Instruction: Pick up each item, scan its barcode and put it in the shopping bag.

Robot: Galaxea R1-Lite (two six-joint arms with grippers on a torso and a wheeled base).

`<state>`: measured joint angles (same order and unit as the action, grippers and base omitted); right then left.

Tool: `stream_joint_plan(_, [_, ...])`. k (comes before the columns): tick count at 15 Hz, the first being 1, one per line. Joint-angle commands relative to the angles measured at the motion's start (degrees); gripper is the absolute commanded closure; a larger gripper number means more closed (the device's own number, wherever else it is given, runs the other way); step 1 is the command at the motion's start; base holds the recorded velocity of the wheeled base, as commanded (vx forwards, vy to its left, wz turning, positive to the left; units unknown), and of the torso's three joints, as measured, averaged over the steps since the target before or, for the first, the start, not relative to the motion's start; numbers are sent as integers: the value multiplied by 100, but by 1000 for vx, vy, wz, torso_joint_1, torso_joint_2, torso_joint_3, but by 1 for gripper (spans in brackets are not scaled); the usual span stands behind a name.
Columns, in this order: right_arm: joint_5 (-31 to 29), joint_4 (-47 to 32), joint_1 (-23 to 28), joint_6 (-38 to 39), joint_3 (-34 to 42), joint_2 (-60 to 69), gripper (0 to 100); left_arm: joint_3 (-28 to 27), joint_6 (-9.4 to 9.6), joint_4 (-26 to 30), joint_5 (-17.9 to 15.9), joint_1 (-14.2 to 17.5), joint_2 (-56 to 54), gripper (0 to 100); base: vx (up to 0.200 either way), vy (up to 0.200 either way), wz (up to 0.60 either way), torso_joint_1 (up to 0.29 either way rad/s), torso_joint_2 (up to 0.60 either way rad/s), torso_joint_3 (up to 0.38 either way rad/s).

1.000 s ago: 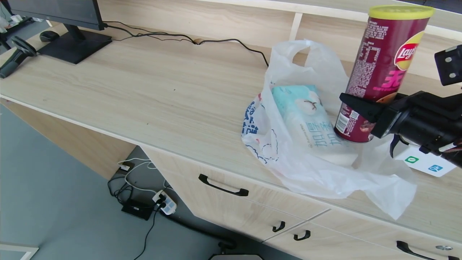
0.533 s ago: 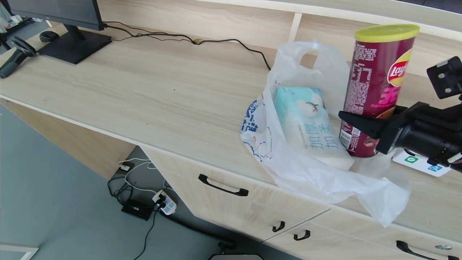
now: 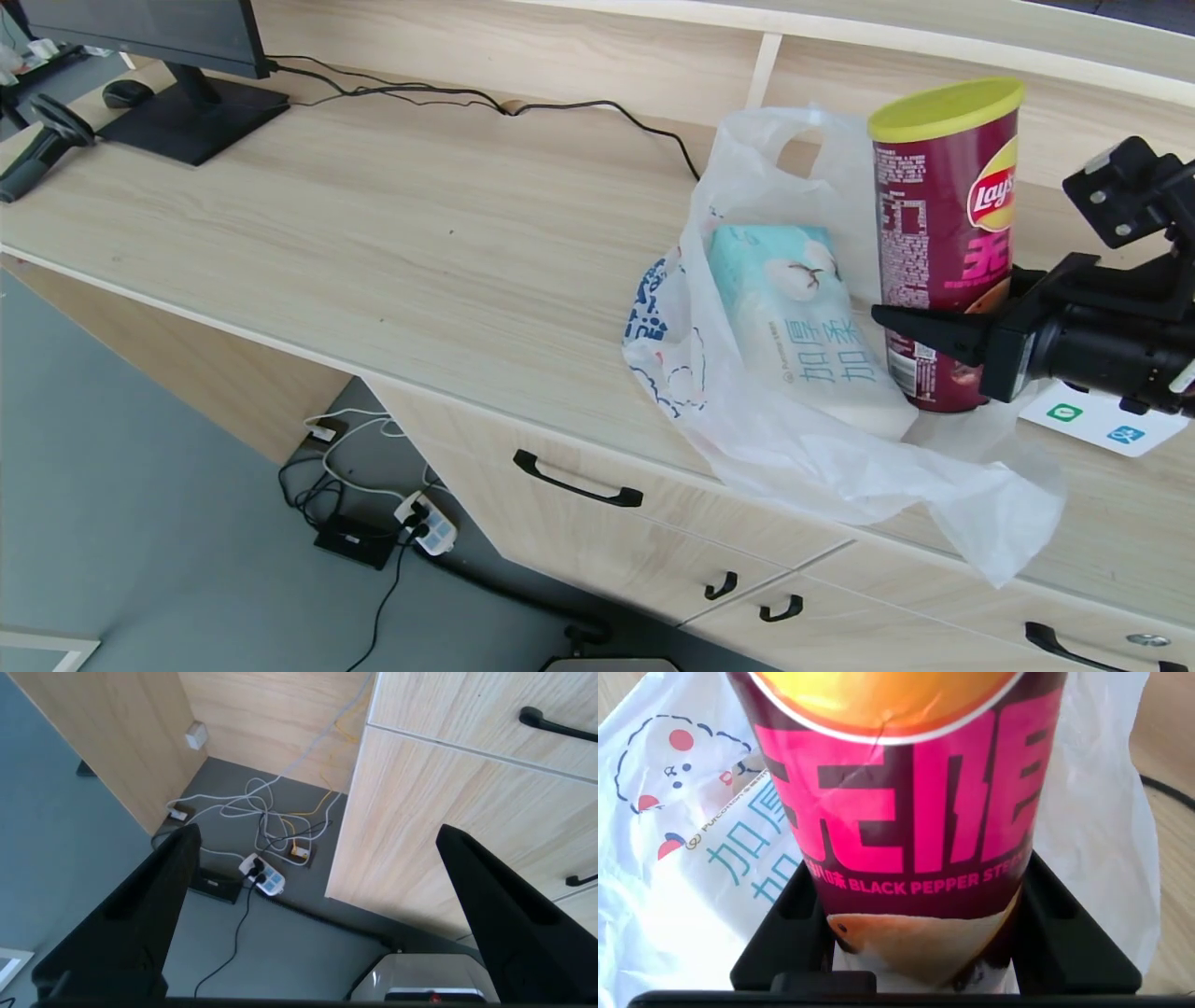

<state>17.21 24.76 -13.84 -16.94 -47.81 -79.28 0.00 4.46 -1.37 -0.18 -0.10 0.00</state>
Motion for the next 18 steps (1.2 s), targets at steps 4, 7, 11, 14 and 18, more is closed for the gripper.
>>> stream_joint_plan(4, [1135,-279,821,-1039,-88,-62,100,0,2,5,1,1,9,0,0,0,0,0,0,0])
stream_joint_plan(7, [1487,-569,971,-1294,-88,17,100,0,2,5,1,1,9,0,0,0,0,0,0,0])
stream_joint_plan(11, [1495,-569,707,-1320,-79,9,100,0,2,5,1,1,9,0,0,0,0,0,0,0])
stream_joint_plan(14, [1513,-534,593,-1399,132,17,100,0,2,-4,1,1,9,0,0,0,0,0,0,0])
stream_joint_plan(18, [1469,-507,470,-1390,149,53,100,0,2,-4,1,1,9,0,0,0,0,0,0,0])
